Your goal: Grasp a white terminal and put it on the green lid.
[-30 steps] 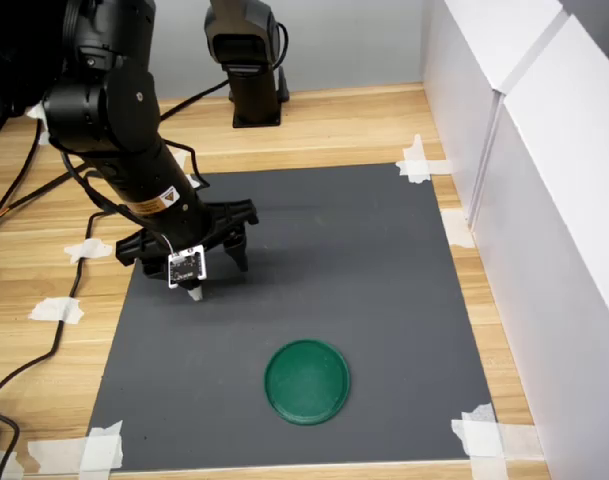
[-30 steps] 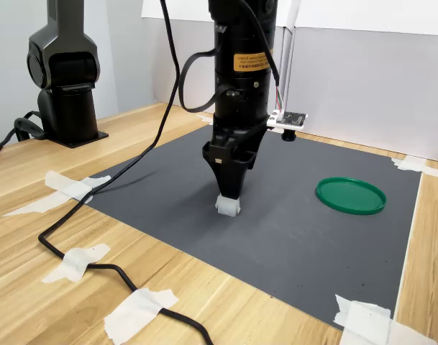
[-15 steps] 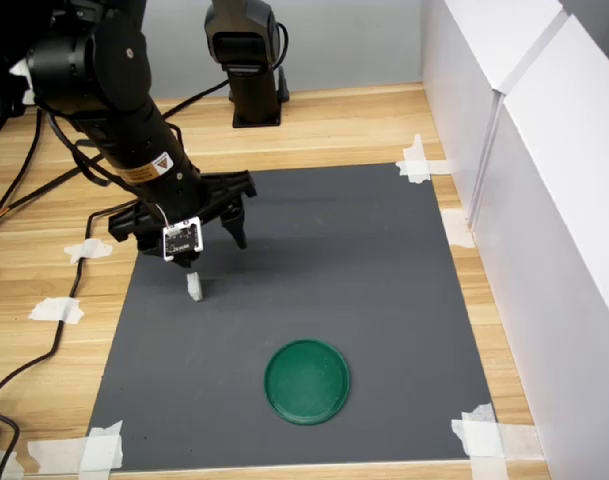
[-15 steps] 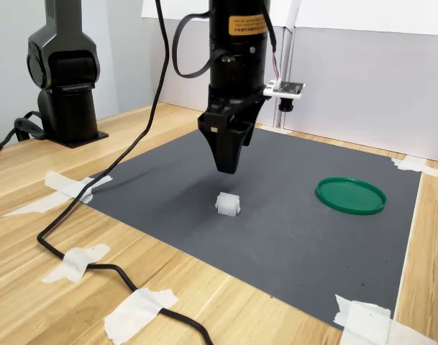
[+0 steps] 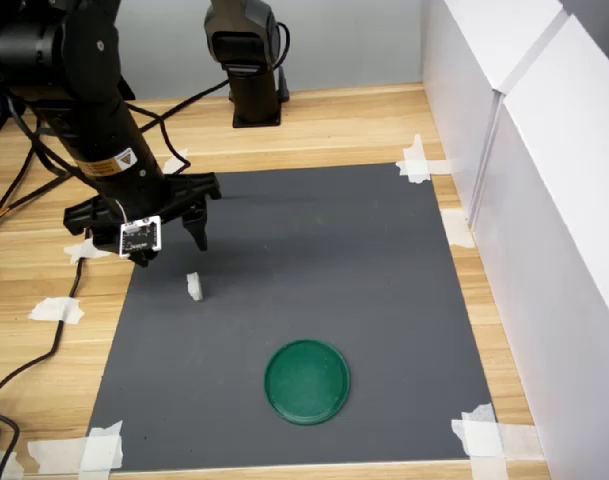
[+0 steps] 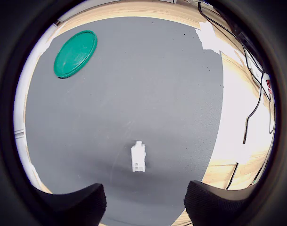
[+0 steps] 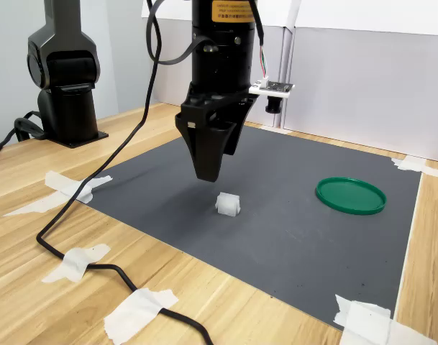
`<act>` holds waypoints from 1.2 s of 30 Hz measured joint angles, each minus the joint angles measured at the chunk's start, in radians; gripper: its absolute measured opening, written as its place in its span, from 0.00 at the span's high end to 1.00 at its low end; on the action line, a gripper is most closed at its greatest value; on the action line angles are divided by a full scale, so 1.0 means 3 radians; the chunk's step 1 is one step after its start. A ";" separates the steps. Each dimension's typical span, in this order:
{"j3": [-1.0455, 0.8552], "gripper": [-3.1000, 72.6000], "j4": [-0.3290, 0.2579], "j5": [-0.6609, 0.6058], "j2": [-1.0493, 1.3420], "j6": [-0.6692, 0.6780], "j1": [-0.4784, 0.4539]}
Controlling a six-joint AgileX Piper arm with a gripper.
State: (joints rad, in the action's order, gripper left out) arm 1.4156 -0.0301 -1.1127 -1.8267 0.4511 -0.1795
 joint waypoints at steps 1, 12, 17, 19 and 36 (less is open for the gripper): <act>0.0000 0.03 0.0000 0.0015 -0.0023 0.0017 -0.0001; 0.0000 0.03 -0.0297 0.0132 -0.0342 0.0173 -0.0001; 0.0000 0.03 -0.0300 0.0151 -0.0465 0.0218 -0.0001; 0.0003 0.03 -0.0297 0.0167 -0.0488 0.0237 -0.0001; 0.0006 0.68 -0.0399 0.0191 -0.0568 0.0492 0.0008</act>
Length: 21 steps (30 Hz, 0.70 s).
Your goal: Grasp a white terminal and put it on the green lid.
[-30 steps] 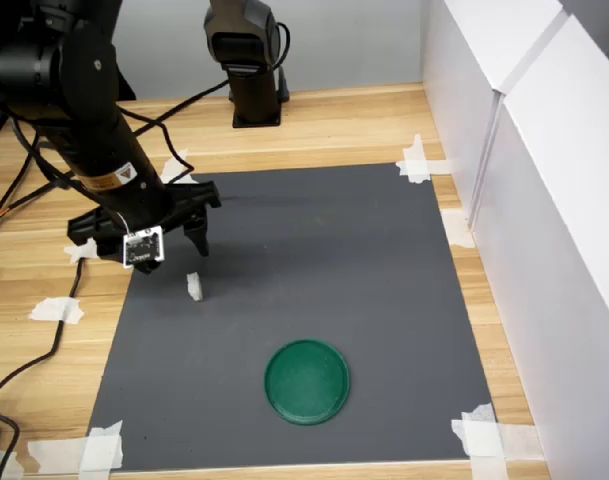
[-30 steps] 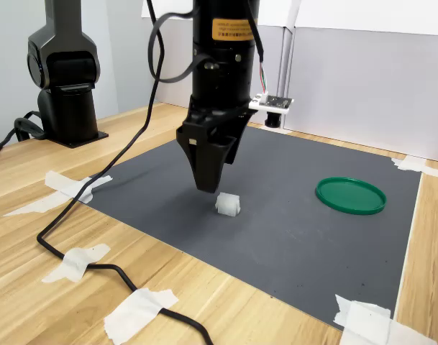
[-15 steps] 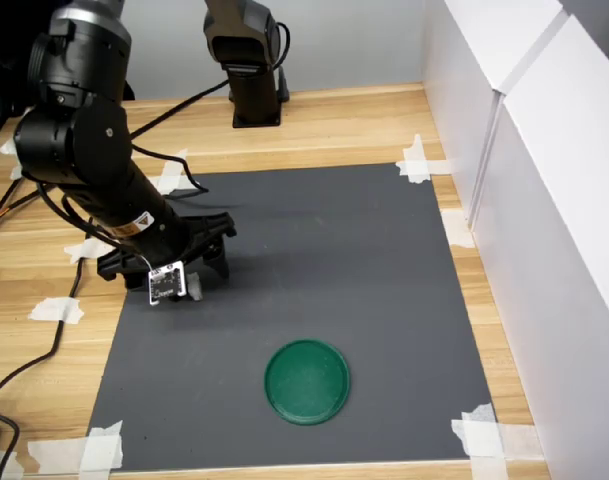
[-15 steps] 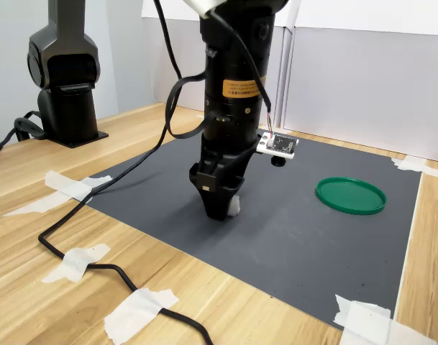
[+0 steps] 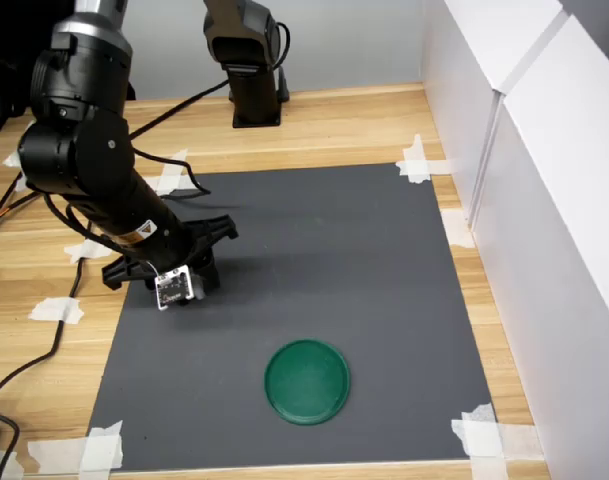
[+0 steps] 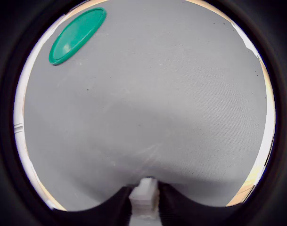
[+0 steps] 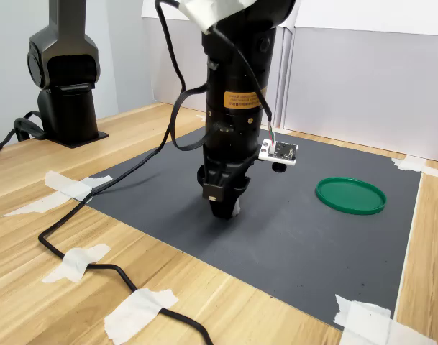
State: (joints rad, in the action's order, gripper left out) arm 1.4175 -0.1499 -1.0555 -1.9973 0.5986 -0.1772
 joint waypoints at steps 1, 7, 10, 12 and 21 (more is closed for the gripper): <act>0.0000 0.76 -0.0008 0.0000 0.0000 -0.0004 0.0015; 0.0216 0.84 -0.0018 -0.0108 0.0037 -0.0157 0.0320; 0.0516 0.84 -0.0072 -0.0162 0.0037 -0.0321 0.0514; 0.0689 0.84 -0.0134 -0.0156 0.0033 -0.0389 0.0593; 0.1058 0.84 -0.0332 0.0000 -0.0124 -0.0444 0.0762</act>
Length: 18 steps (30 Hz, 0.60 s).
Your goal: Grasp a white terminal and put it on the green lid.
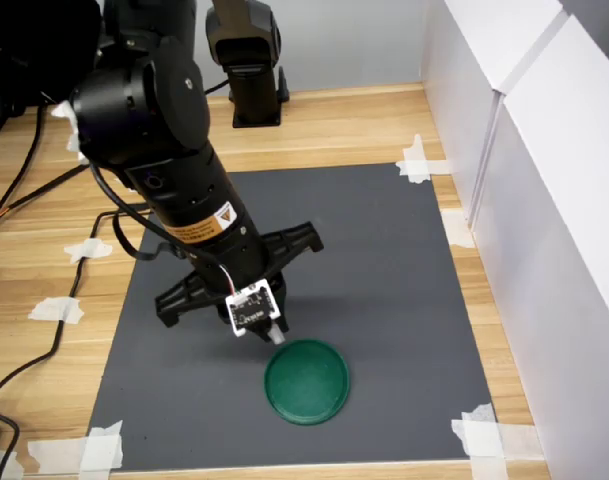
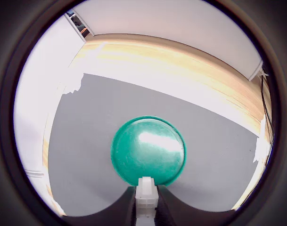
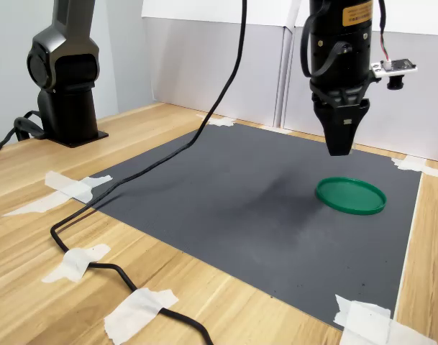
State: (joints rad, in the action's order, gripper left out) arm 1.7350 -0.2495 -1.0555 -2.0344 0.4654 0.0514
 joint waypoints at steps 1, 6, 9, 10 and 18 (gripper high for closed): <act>0.0000 0.84 -0.0007 0.0000 -0.0019 0.0000 0.0014; 0.0000 0.81 -0.0031 0.0130 -0.0098 0.0008 0.0032; 0.0000 0.76 -0.0035 0.0229 -0.0110 0.0036 0.0032; 0.0000 0.73 -0.0035 0.0244 -0.0115 0.0053 0.0032; 0.0000 0.32 -0.0045 0.0253 -0.0132 0.0071 0.0032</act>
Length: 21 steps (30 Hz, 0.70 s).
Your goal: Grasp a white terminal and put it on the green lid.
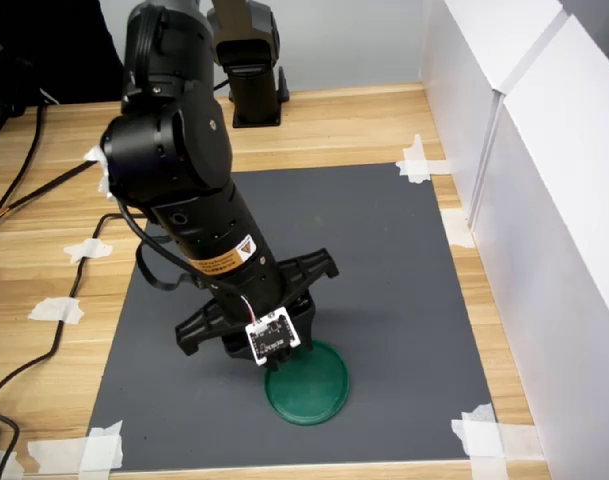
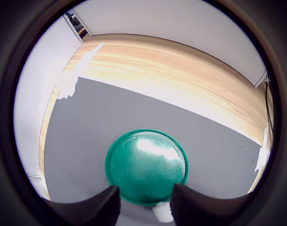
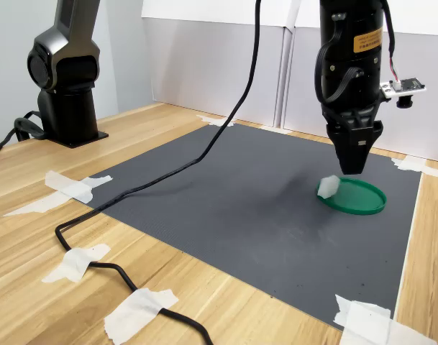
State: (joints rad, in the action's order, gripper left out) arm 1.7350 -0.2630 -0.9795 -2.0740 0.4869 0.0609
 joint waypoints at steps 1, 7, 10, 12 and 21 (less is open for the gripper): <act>0.0000 0.28 0.0000 0.0000 0.0000 -0.0007 0.0000; -0.0003 0.20 0.0030 -0.0050 0.0157 -0.0095 -0.0009; -0.0003 0.22 0.0048 -0.0126 0.0273 -0.0132 -0.0038; -0.0018 0.24 0.0112 -0.0243 0.0293 -0.0147 -0.0048; -0.0338 0.24 0.0465 -0.0463 0.0293 -0.0144 -0.0058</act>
State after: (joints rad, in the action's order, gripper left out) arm 1.6336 -0.1233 -1.1184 -1.9860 0.4435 0.0436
